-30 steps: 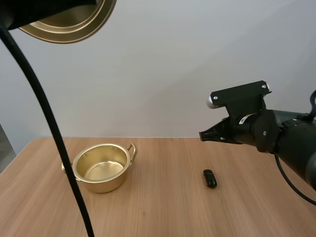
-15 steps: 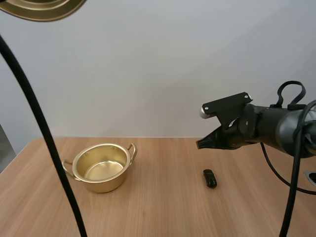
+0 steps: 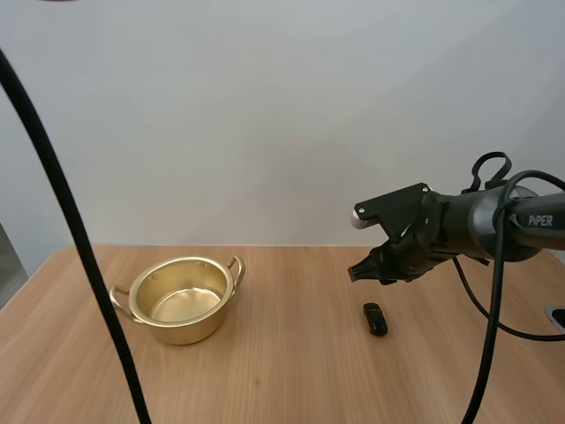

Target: Open the pot, put the car inside, and close it

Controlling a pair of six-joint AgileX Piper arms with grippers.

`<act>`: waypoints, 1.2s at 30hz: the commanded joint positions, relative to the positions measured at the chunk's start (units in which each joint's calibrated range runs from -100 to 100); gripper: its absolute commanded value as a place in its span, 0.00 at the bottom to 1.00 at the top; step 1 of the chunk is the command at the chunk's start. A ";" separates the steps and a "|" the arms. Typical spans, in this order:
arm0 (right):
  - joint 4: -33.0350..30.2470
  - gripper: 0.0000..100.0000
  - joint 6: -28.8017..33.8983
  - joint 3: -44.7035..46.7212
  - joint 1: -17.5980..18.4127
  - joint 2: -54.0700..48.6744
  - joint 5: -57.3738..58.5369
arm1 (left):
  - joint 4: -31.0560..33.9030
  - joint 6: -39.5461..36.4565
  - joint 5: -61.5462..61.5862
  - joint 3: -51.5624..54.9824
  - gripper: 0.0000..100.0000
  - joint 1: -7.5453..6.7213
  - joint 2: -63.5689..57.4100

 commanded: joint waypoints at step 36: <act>9.35 0.89 -2.14 -7.75 -0.01 19.55 15.94 | 0.02 1.90 -0.62 -0.35 0.00 0.05 2.59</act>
